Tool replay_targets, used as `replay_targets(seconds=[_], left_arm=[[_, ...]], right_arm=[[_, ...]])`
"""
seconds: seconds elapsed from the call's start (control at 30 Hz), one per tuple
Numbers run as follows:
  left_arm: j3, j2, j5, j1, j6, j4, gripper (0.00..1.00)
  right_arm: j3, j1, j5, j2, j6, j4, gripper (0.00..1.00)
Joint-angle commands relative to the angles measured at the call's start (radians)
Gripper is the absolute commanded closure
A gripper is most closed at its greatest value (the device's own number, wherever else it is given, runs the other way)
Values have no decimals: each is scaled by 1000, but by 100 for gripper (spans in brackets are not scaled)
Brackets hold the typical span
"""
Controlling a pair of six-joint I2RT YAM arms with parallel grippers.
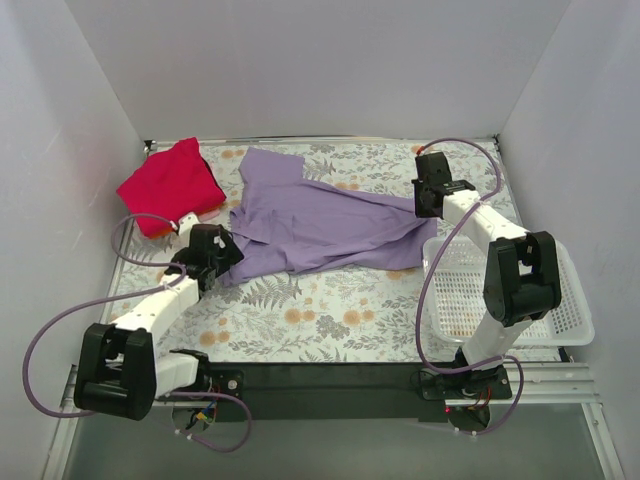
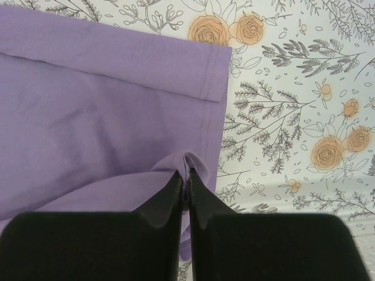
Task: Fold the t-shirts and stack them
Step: Fold the tshirt
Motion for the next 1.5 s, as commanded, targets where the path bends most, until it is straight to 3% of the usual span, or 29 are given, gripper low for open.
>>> replay_targets(seconds=[0.0,0.07,0.13,0.33,0.5,0.7,0.9,1.0,1.2,1.47], left_arm=[[-14,-44,-12,-6,-58,-32,25],[-21,-53,53,-6,-81,-32,27],[-44,-78,68,-4,-126,-32,35],[-80,-154,-10,-6,-196,-107,45],[-109,-260,-41,-6,-213,-120,48],[-123,-136,9,-3,-226,-92,49],[-153,-125,34,-4,-233,-40,53],[-158,-99,48,-4,-232,-25,60],[-161,-96,43,-4,-227,-23,88],[-95,-155,-6,31,-195,-80,98]], right_arm=[[50,-5,-19,2,-8,20,99],[48,-5,-28,2,-8,20,99],[48,-7,-33,-1,-8,20,99],[34,-5,-37,-15,-6,20,99],[31,-7,-42,-12,-6,23,99],[27,-7,-48,-10,-4,25,99],[16,-7,-37,-18,-4,25,99],[15,-7,-37,-21,-3,25,99],[8,-10,-31,-30,-4,25,99],[10,-10,-28,-35,-6,25,99]])
